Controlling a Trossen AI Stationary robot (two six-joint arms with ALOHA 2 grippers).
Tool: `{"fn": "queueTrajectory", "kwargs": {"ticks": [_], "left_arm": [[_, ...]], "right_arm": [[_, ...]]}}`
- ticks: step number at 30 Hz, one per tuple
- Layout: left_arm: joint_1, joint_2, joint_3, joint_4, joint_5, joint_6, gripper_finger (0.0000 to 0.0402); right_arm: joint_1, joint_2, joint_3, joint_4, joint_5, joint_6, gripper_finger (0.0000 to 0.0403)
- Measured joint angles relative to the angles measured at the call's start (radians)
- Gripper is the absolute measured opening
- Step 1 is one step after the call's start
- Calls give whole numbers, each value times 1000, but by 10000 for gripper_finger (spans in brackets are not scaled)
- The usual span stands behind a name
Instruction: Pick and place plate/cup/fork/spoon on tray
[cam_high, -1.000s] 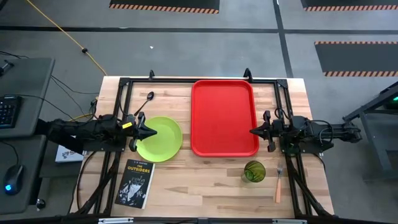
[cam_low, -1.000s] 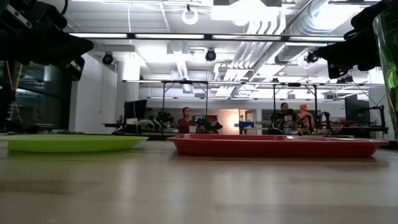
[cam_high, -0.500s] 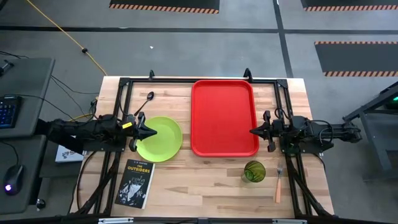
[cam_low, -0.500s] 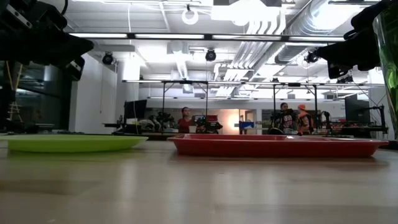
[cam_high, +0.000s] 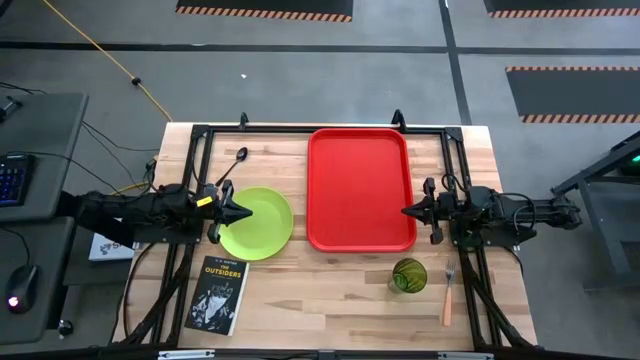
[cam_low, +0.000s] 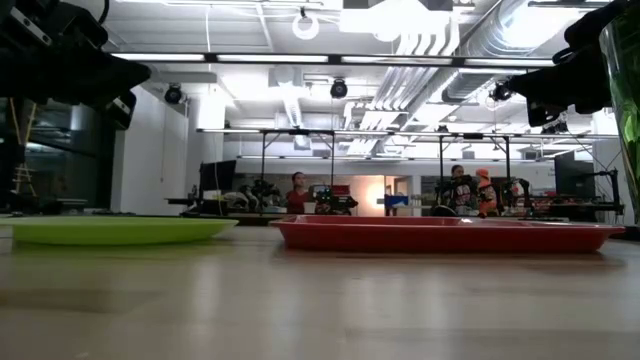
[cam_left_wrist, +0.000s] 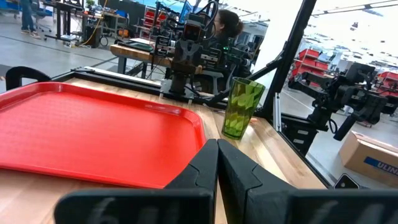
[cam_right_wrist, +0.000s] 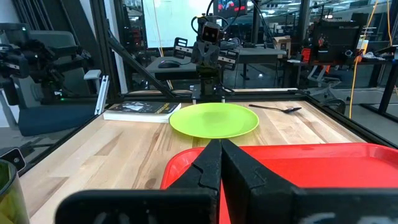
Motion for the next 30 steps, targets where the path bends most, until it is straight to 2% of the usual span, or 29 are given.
{"fn": "queueTrajectory", "kwargs": {"ticks": [12, 19, 25, 26, 28, 30], "left_arm": [[0, 0, 0, 0, 0, 0, 1], [0, 0, 0, 0, 0, 0, 1], [0, 0, 0, 0, 0, 0, 1], [0, 0, 0, 0, 0, 0, 1], [0, 0, 0, 0, 0, 0, 1], [0, 0, 0, 0, 0, 0, 1]], "right_arm": [[0, 0, 0, 0, 0, 0, 0], [-6, -1, -1, 14, 65, -148, 0], [-8, 1, -1, 58, 82, -180, 0], [-9, 1, -1, 125, 82, -139, 0], [-9, 1, -1, 336, 98, 83, 0], [-8, 2, -1, 564, 219, 301, 0]]}}
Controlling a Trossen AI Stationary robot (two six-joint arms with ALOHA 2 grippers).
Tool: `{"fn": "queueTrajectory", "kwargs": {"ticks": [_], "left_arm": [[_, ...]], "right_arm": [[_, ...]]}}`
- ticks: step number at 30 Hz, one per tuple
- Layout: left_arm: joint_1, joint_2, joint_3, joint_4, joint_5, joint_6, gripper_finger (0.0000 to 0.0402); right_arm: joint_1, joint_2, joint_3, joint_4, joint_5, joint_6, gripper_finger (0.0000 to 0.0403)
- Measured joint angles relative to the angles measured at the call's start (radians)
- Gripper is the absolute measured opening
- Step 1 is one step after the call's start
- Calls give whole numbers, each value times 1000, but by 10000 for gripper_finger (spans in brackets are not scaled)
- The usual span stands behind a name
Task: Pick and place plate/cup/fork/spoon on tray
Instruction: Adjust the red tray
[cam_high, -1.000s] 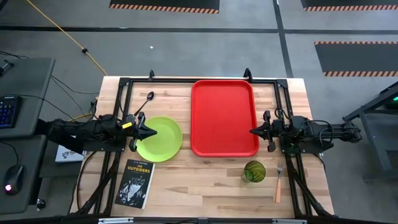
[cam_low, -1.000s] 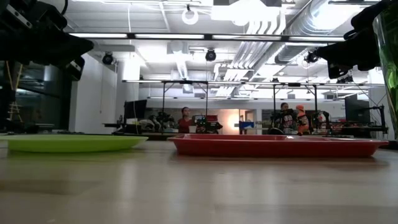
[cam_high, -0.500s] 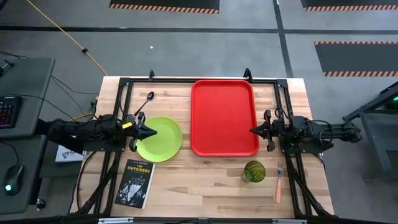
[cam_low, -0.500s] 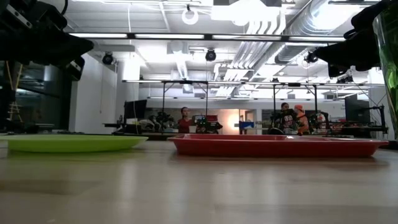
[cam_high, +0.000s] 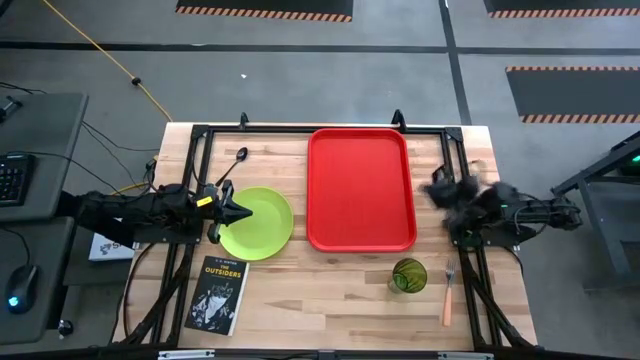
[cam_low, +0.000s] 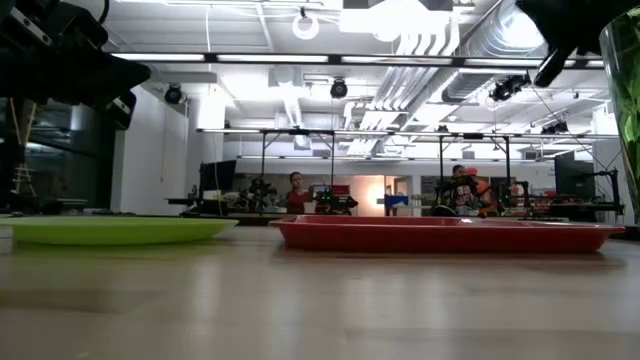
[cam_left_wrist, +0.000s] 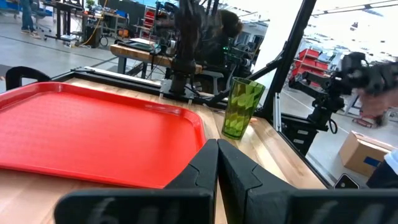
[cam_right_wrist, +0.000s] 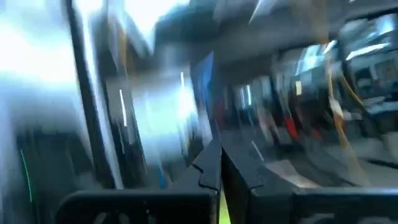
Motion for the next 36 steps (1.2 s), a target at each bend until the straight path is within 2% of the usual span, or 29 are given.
{"fn": "queueTrajectory", "kwargs": {"ticks": [1, 3, 5, 8, 11, 13, 17, 20, 23, 26, 30, 36], "left_arm": [[0, 0, 0, 0, 0, 0, 1], [0, 0, 0, 0, 0, 0, 1], [0, 0, 0, 0, 0, 0, 1], [0, 0, 0, 0, 0, 0, 1], [0, 0, 0, 0, 0, 0, 1], [0, 0, 0, 0, 0, 0, 1], [0, 0, 0, 0, 0, 0, 1], [0, 0, 0, 0, 0, 0, 1], [0, 0, 0, 0, 0, 0, 1], [0, 0, 0, 0, 0, 0, 1], [0, 0, 0, 0, 0, 0, 1], [0, 0, 0, 0, 0, 0, 1]], "right_arm": [[0, 5, 5, 65, 101, 90, 0], [-10, 33, 51, 35, 264, 220, 0], [-31, 99, 143, -128, 307, 297, 0], [-89, 287, 320, -427, 210, 414, 0], [-177, 517, 509, -687, 62, 437, 0], [-245, 675, 632, -881, 9, 404, 0], [-396, 959, 836, -1241, 22, 321, 0], [-496, 1136, 911, -1391, 56, 312, 0], [-555, 1265, 918, -1422, 116, 362, 0], [-591, 1345, 891, -1418, 164, 495, 0], [-623, 1420, 855, -1386, 244, 699, 0], [-630, 1526, 843, -1277, 382, 854, 0]]}}
